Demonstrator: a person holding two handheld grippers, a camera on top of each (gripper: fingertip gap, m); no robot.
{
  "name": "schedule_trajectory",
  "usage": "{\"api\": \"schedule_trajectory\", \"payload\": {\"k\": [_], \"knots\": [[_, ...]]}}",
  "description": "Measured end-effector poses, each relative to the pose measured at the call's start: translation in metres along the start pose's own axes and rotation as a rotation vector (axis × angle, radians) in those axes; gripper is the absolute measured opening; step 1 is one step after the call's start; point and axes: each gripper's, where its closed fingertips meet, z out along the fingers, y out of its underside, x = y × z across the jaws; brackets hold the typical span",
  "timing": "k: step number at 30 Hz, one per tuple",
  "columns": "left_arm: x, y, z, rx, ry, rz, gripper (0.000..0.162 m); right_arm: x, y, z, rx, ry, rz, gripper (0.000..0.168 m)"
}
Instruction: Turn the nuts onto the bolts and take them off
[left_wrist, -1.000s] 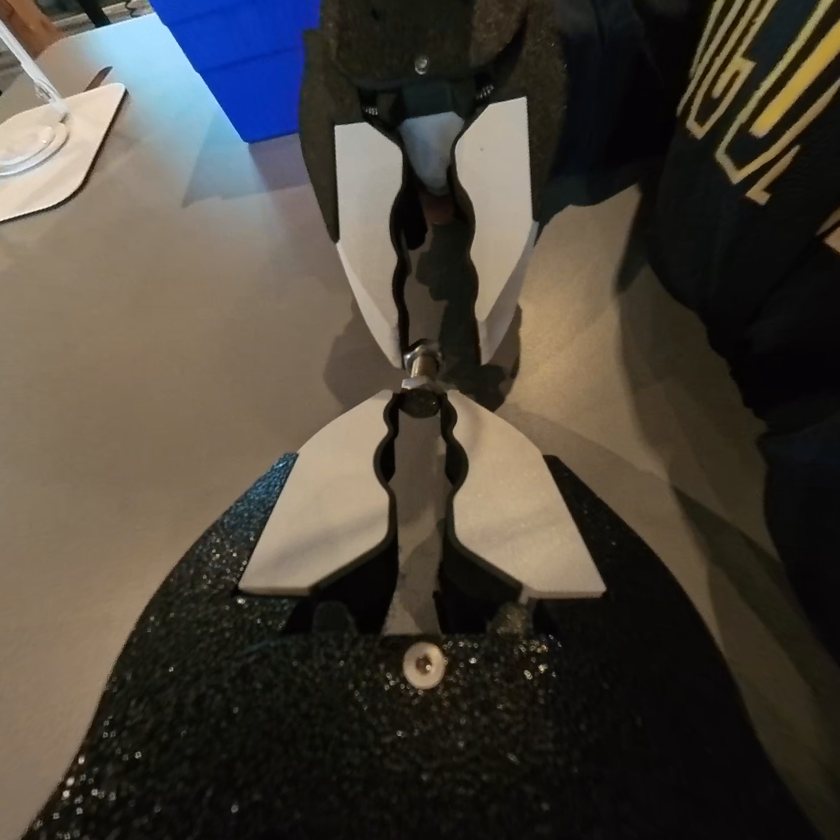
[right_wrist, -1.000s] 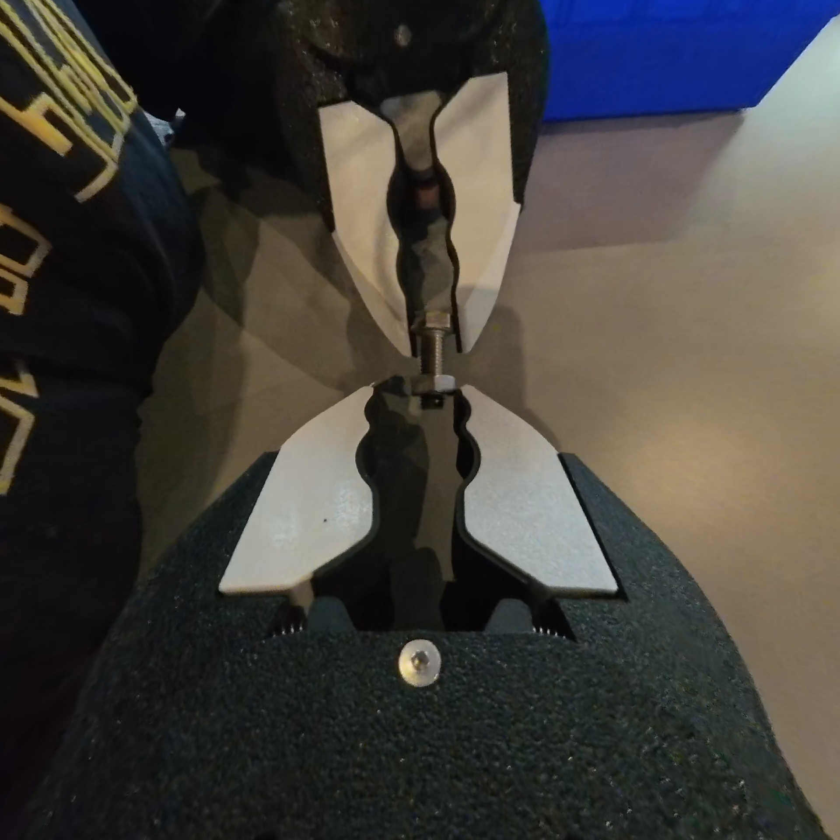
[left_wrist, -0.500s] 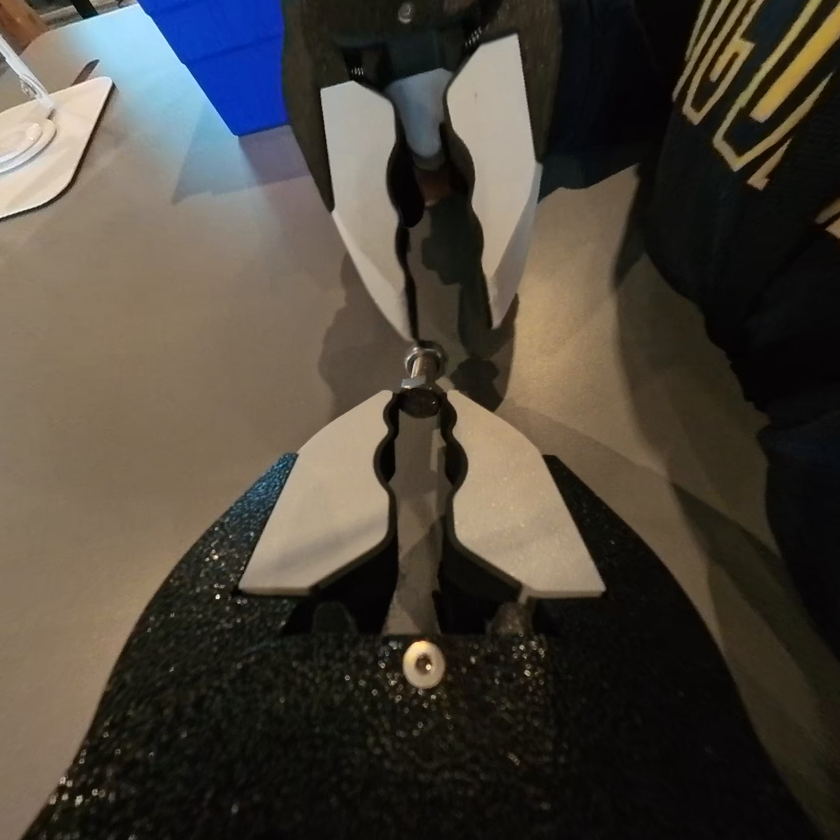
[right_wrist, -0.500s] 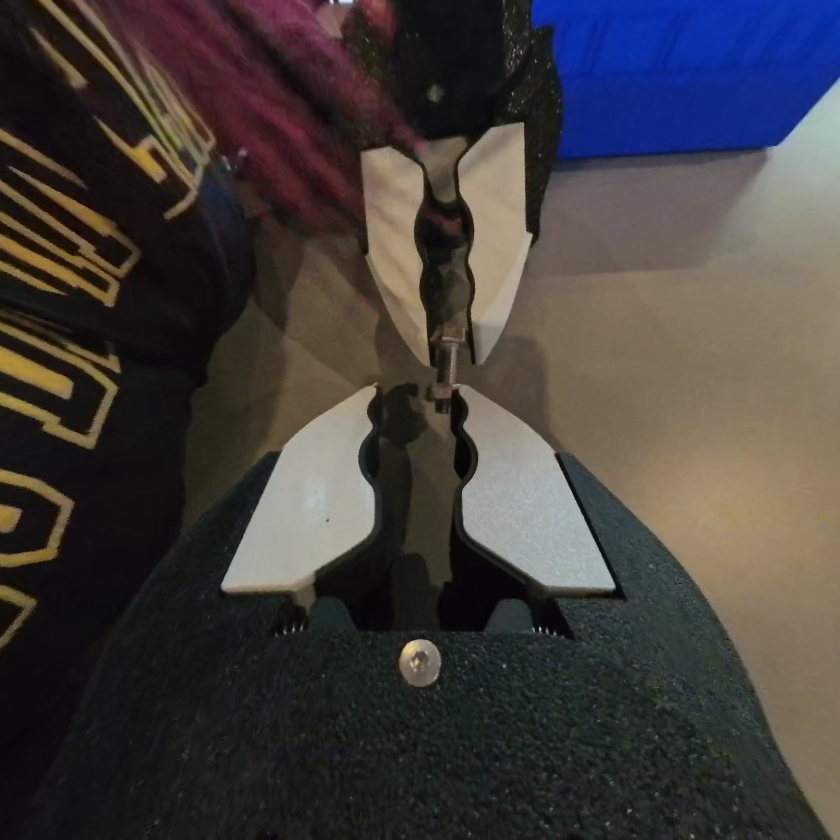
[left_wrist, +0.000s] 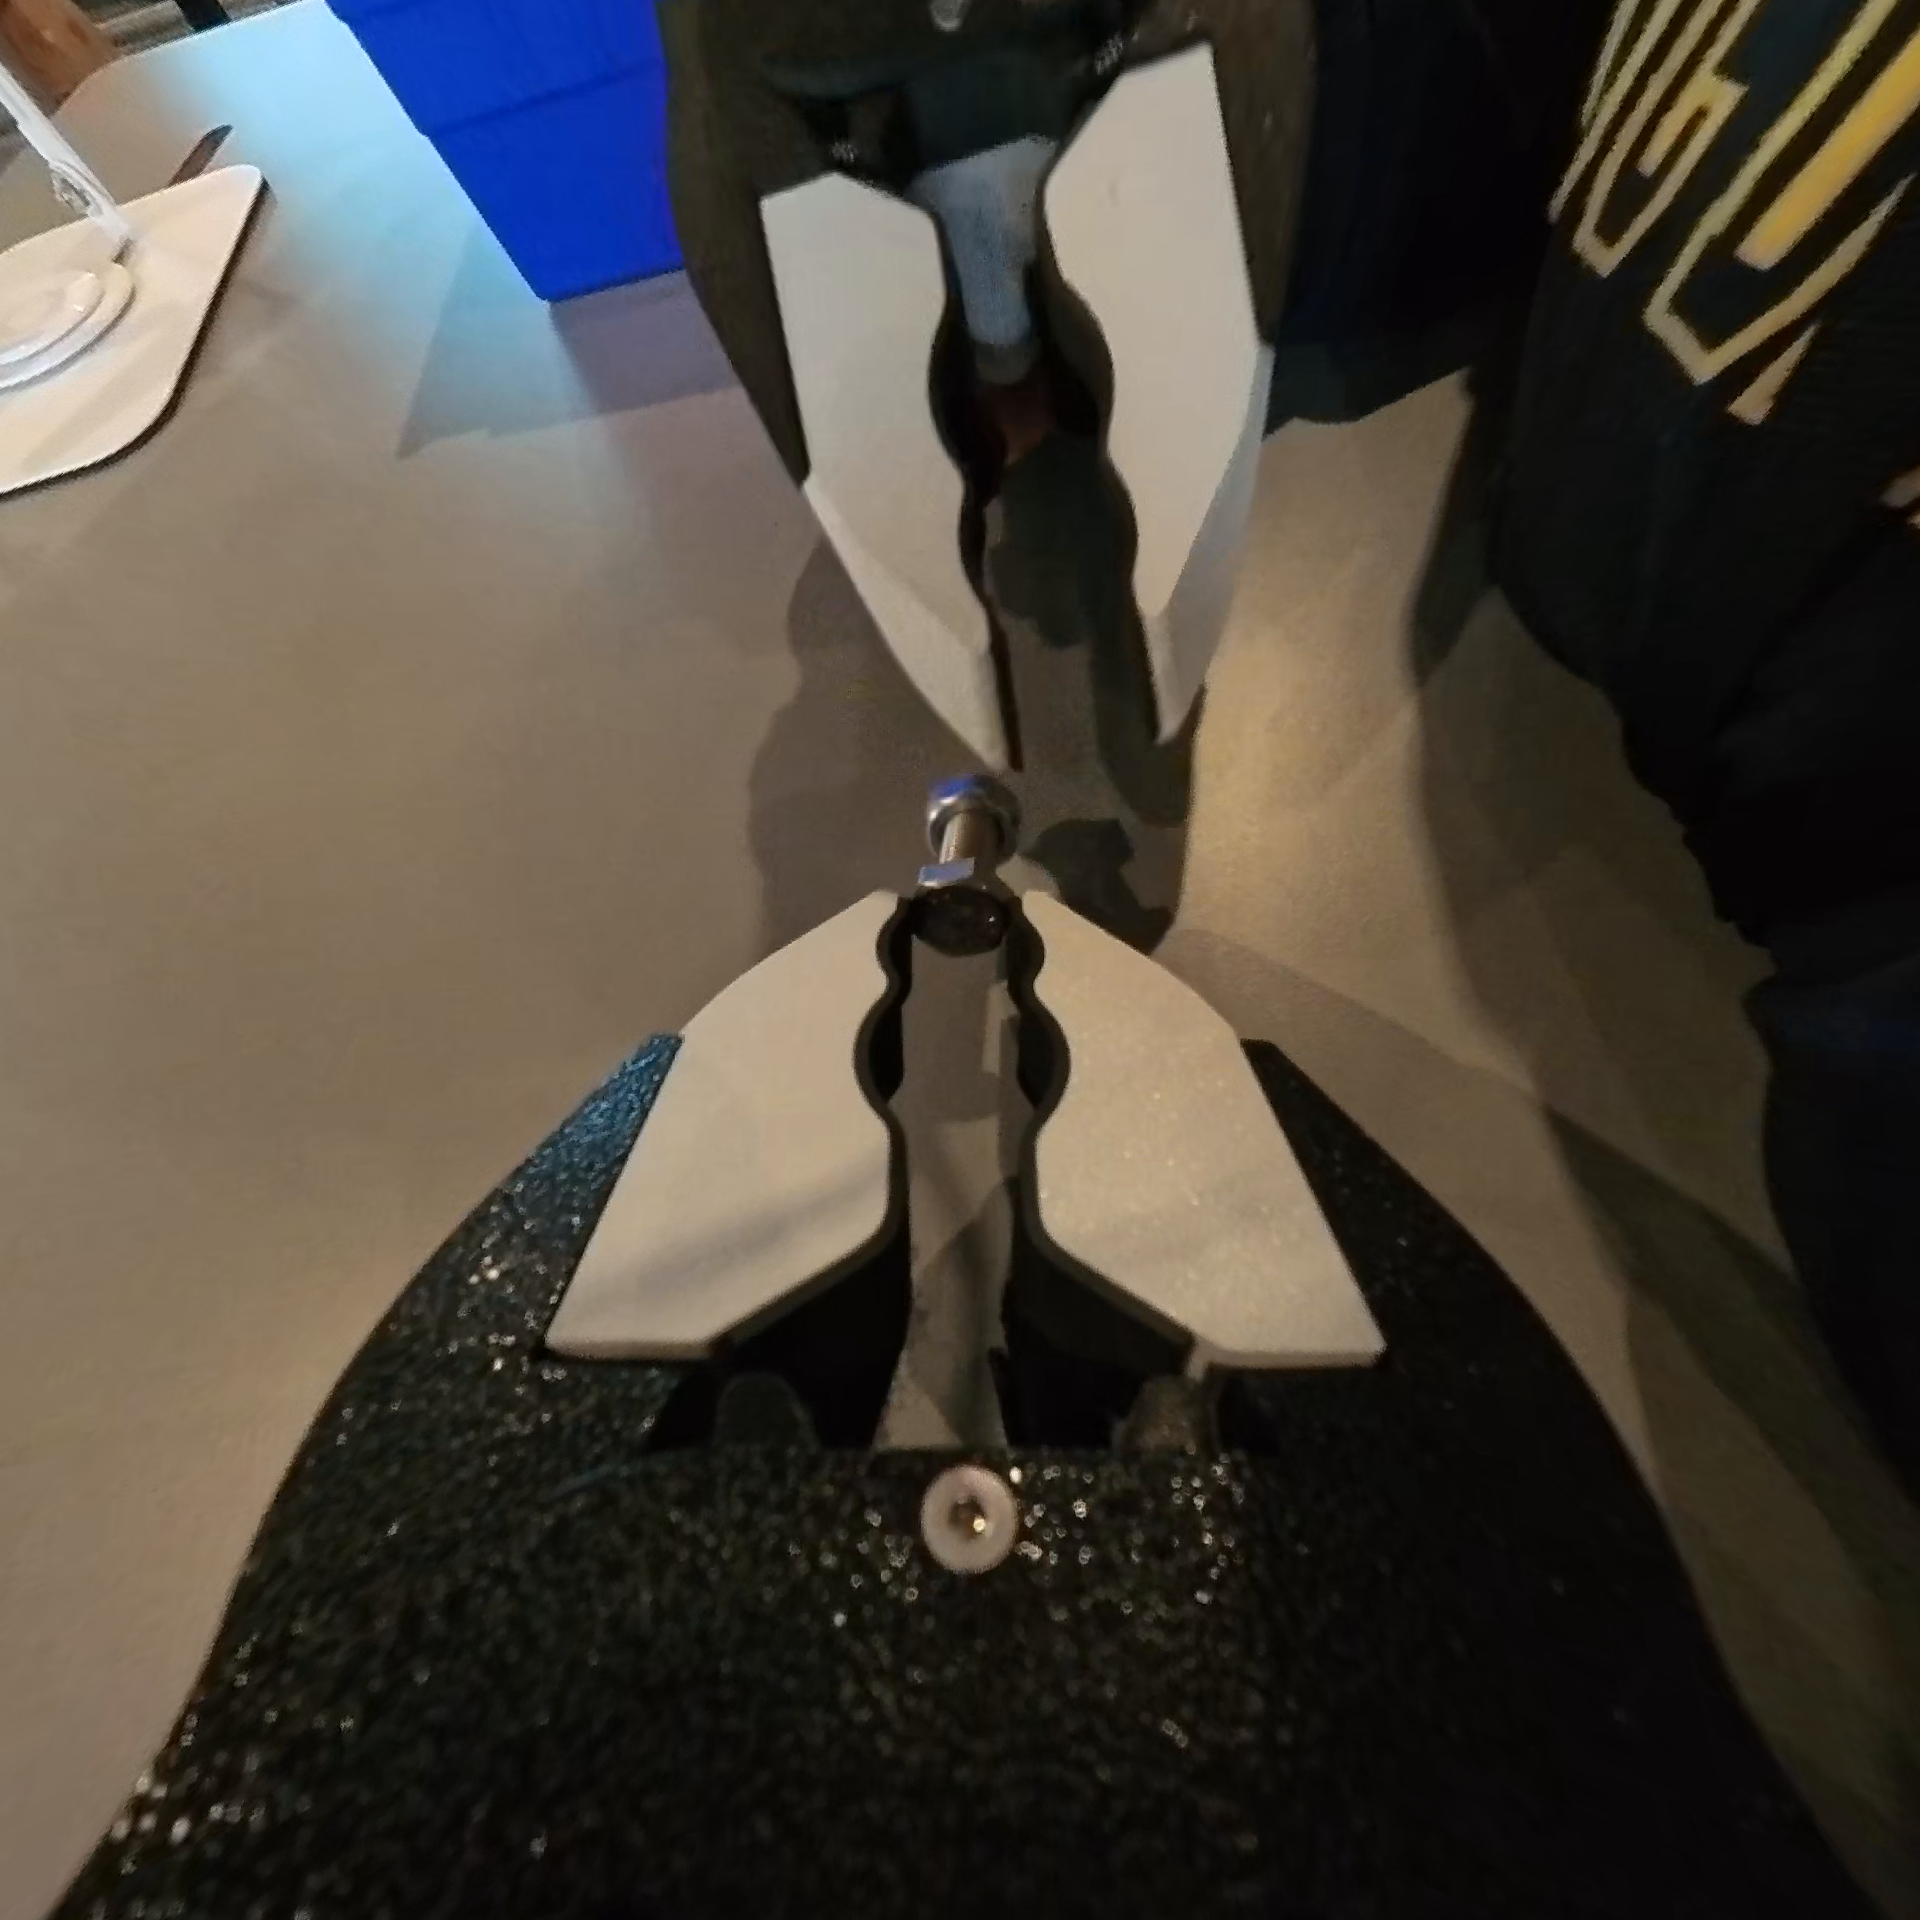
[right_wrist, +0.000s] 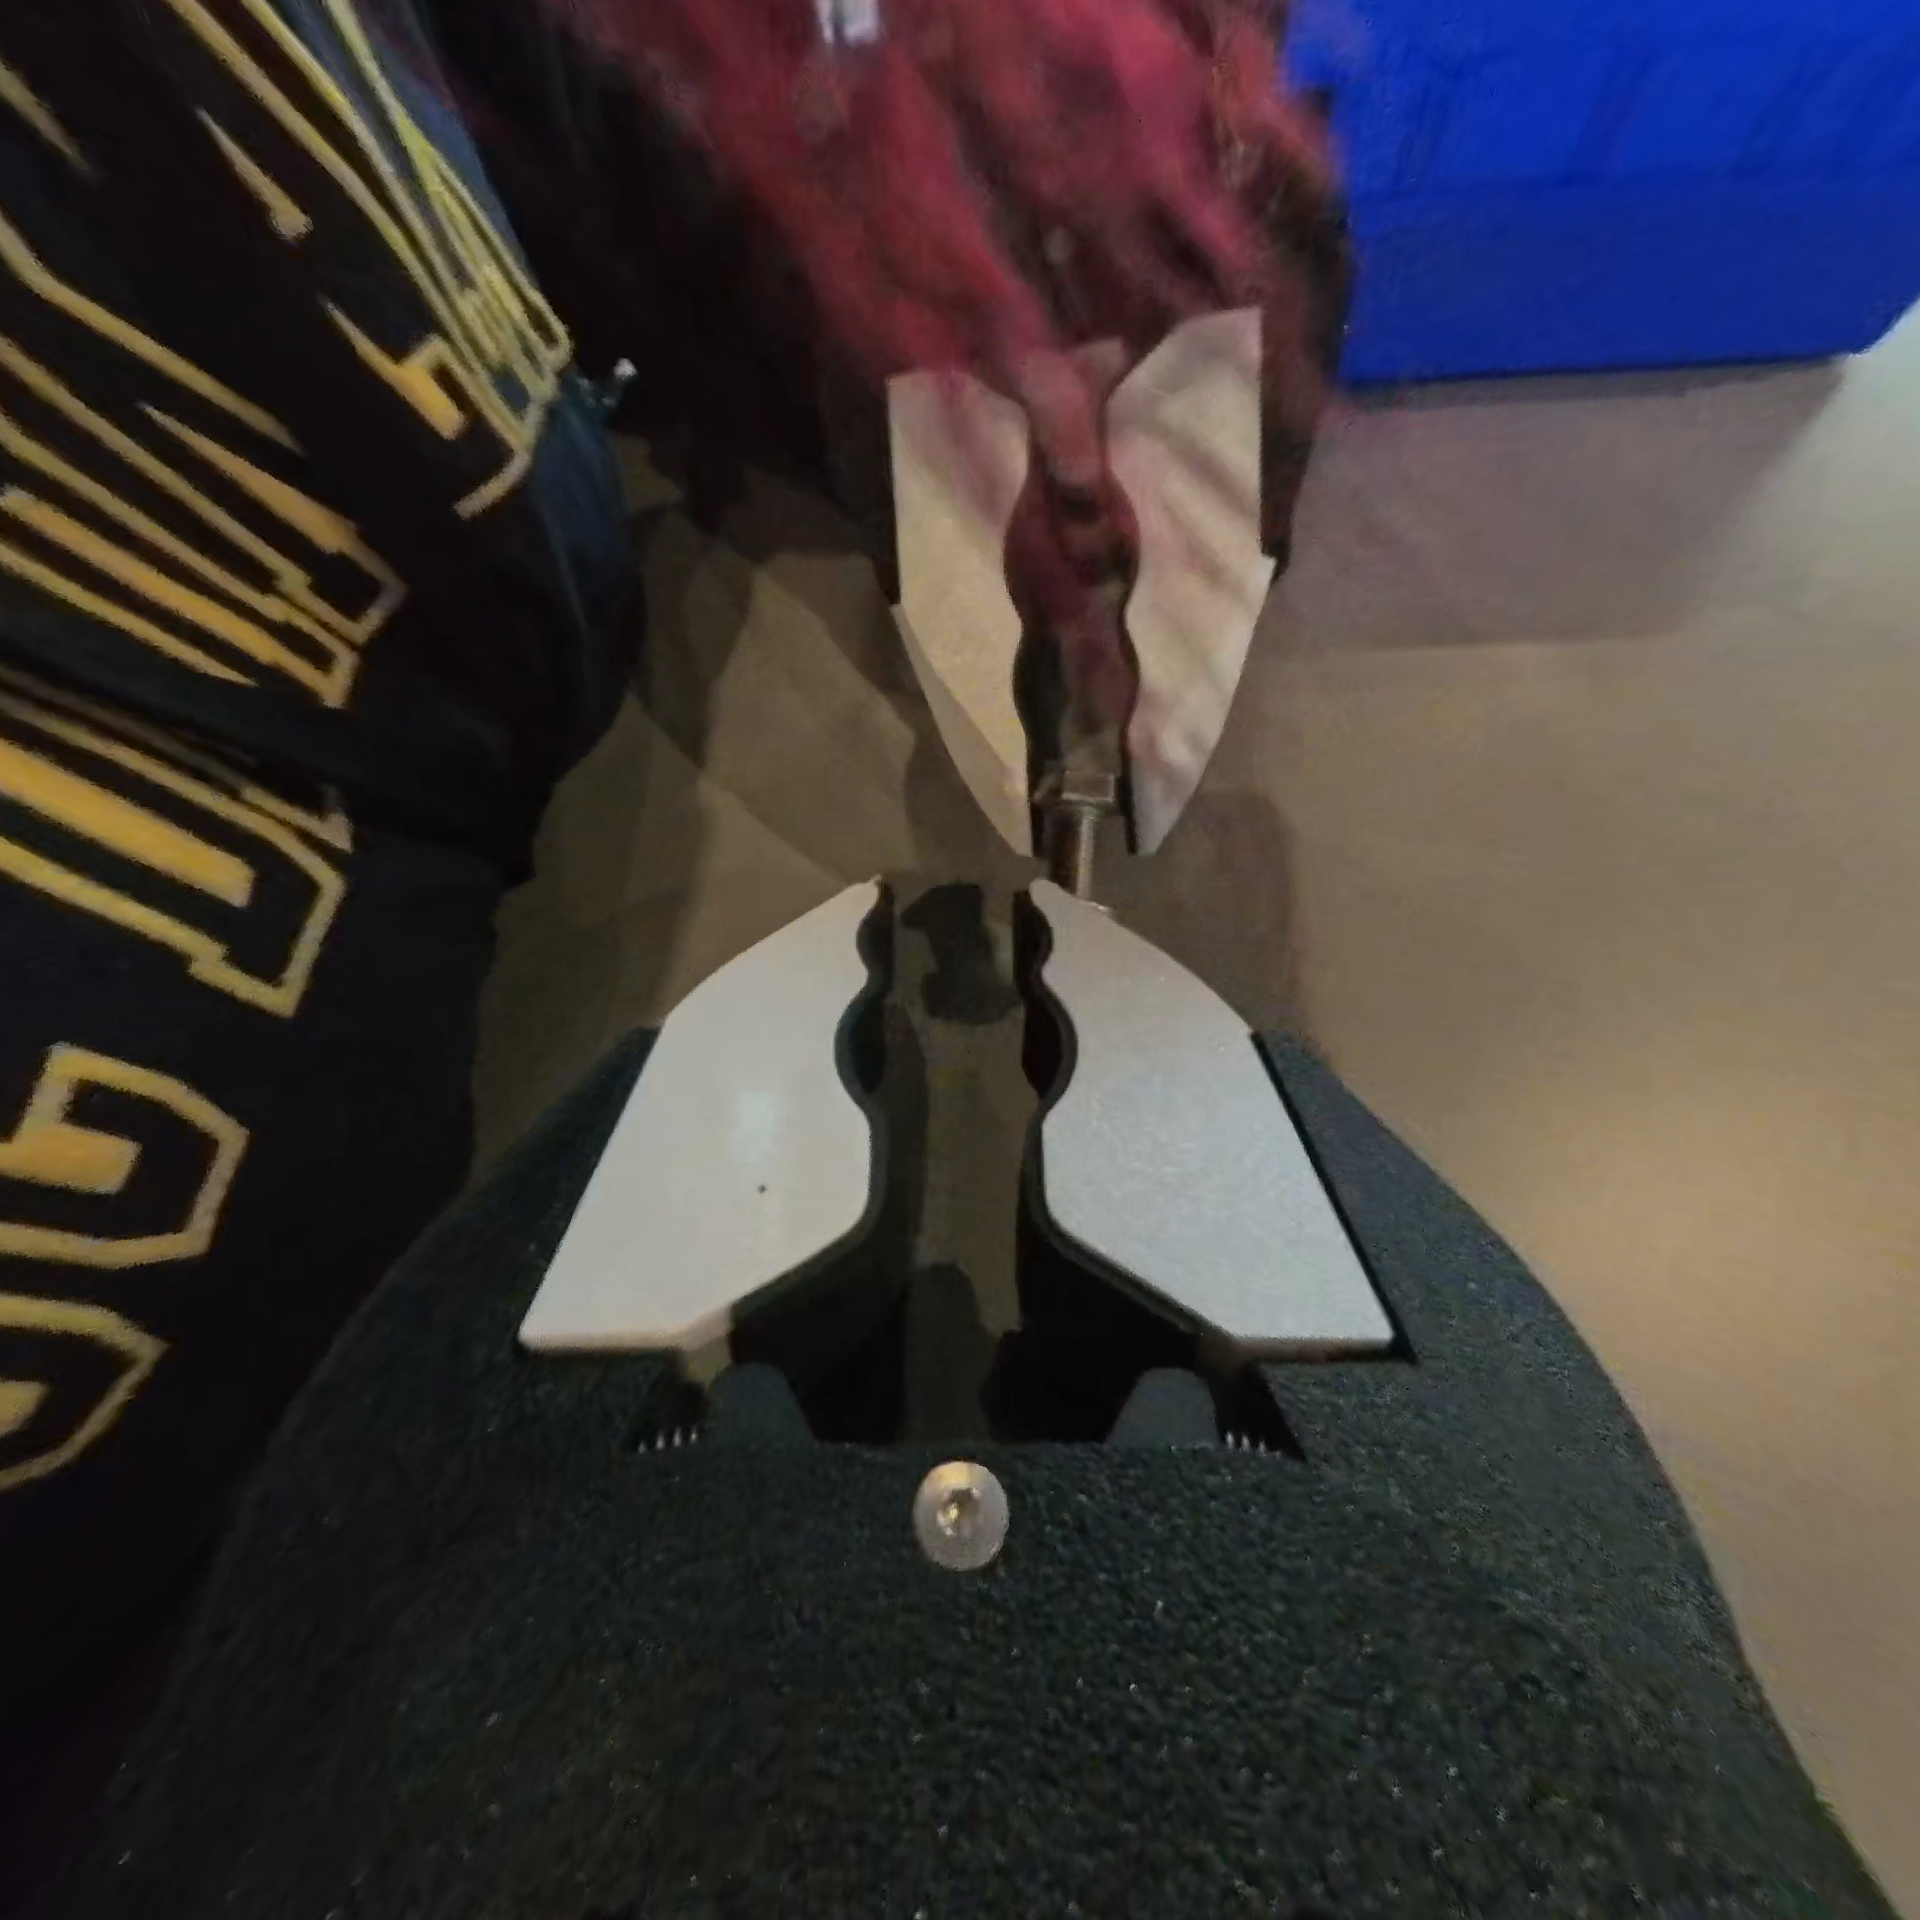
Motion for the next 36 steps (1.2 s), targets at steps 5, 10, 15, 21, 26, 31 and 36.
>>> {"api": "schedule_trajectory", "payload": {"k": [5,10,15,21,26,31,36], "knots": [[0.001,0.000,0.000,0.003,0.009,0.003,0.016,0.010,0.002,0.003,-0.012,0.092,-0.014,0.041],[0.001,0.000,0.000,0.003,0.003,0.002,0.016,0.007,0.006,0.007,-0.050,0.085,-0.032,0.042],[0.000,0.001,0.001,-0.001,0.001,-0.005,0.016,0.002,0.000,-0.003,-0.020,0.023,-0.037,0.020],[0.002,0.001,0.001,-0.004,0.007,0.012,0.016,0.012,0.008,0.005,-0.064,0.130,-0.063,0.049],[0.001,0.000,0.001,0.005,0.007,-0.001,0.016,0.006,0.011,0.007,-0.092,0.093,-0.077,0.045],[0.000,0.001,0.002,-0.004,-0.001,0.001,0.016,0.005,0.002,-0.003,-0.050,0.086,-0.087,0.026],[0.001,0.001,0.002,-0.002,0.003,0.008,0.016,0.012,0.011,0.007,-0.098,0.145,-0.098,0.050]]}}
